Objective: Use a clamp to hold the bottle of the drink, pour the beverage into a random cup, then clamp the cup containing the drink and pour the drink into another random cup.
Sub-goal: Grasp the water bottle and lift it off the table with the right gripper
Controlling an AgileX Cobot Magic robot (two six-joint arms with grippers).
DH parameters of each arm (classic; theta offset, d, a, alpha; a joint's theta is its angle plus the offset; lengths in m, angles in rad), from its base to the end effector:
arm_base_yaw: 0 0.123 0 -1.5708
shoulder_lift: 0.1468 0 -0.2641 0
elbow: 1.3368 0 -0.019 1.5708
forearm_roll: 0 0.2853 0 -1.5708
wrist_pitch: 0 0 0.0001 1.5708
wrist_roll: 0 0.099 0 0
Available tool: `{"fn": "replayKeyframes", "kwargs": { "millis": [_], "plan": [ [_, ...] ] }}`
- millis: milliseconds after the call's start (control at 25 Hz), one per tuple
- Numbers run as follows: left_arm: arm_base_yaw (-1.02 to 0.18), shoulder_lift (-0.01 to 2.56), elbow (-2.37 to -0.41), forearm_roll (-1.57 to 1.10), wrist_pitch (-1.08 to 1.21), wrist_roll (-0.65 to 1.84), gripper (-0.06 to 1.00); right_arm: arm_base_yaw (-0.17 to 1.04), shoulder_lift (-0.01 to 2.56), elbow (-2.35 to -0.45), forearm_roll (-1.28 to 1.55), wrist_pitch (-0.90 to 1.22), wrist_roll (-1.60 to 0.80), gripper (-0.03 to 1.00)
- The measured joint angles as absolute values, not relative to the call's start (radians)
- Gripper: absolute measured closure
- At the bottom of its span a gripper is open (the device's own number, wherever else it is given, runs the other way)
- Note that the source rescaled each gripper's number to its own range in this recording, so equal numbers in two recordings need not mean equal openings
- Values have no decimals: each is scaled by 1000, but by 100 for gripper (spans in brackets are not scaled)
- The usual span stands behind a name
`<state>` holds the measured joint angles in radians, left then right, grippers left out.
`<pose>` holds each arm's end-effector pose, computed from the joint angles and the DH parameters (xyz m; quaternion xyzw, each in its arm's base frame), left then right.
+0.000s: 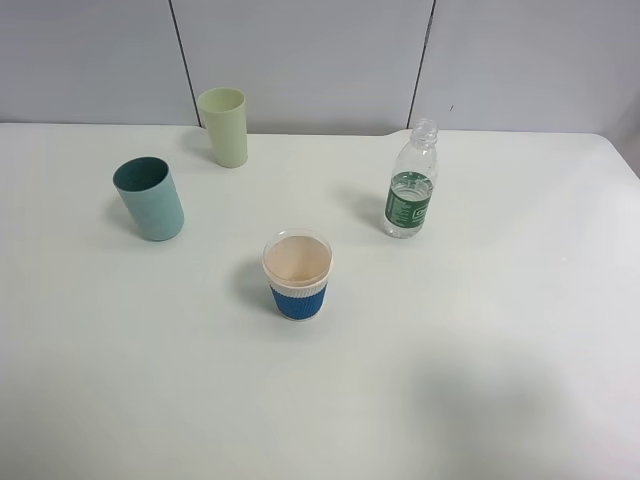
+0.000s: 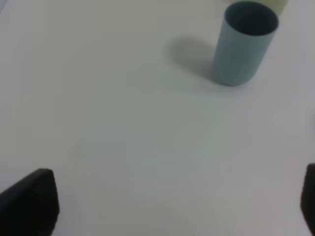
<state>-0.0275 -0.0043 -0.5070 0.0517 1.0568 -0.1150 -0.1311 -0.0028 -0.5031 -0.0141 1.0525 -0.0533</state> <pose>0.0524 0.0030 0.2931 -0.0382 0.8481 -0.0118 0.5283 0.0527 -0.0082 0.2921 0.0333 0.8489 -0.0556 0.5246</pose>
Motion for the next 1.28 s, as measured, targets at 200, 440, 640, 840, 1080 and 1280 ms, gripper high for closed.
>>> {"fn": "replayKeyframes", "kwargs": {
  "millis": [200, 440, 640, 840, 1080, 1280],
  "plan": [
    [-28, -4, -507, 52, 1057, -115, -6, -131, -3, -503, -14, 1052, -53, 16],
    [-28, -4, -507, 52, 1057, -115, -6, -131, -3, -503, -14, 1052, -53, 16],
    [-28, -4, -507, 52, 1057, -115, -6, -131, -3, -503, -14, 1052, -53, 16],
    [-28, -4, -507, 52, 1057, -115, -6, -131, -3, -503, -14, 1052, -53, 16],
    [-28, -4, -507, 52, 1057, -115, -6, -131, -3, -503, -14, 1052, -53, 16],
    [-28, -4, -507, 52, 1057, -115, -6, -131, 28, -503, -14, 1052, -43, 16]
  ]
}}
